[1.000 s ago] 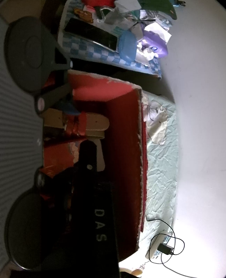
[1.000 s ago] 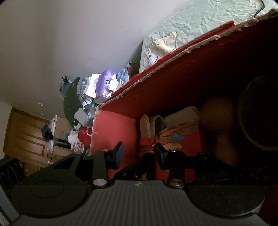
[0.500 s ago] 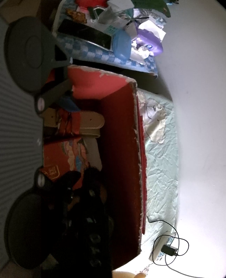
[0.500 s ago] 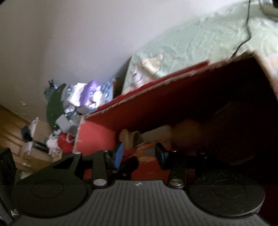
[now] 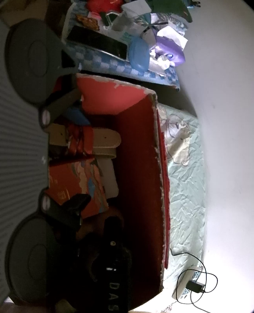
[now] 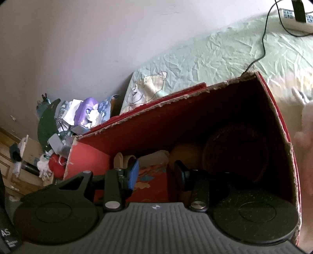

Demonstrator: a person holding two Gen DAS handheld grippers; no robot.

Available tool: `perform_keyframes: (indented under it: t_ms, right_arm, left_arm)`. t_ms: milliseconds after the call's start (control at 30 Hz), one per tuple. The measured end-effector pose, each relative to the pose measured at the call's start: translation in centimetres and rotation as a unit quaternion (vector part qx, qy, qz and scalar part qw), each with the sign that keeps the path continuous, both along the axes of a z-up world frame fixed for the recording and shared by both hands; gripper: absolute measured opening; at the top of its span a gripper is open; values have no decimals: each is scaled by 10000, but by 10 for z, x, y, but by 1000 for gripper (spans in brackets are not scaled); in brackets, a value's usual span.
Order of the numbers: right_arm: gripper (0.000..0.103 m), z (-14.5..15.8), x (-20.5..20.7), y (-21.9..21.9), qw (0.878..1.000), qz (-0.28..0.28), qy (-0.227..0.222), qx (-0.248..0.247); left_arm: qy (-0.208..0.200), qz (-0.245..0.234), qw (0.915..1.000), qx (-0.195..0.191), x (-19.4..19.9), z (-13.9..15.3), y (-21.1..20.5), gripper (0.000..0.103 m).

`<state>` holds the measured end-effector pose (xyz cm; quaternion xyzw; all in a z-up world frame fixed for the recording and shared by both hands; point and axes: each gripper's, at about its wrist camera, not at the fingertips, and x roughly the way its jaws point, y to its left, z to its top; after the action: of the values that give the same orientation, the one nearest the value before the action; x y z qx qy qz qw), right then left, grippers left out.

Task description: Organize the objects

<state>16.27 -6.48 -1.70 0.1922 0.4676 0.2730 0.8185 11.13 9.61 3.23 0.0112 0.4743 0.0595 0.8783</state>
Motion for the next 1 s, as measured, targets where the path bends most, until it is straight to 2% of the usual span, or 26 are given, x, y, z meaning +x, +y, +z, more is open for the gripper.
perform_keyframes:
  t_ms: [133,1000]
  right_arm:
    - [44,-1,0,1,10000,8,8,-68]
    - [45,-7,3,4,9996,53,216,-169]
  left_arm:
    - [33,49,10000,29,0,0,0,85]
    - [40,24,9994,343,1,0,-6,91]
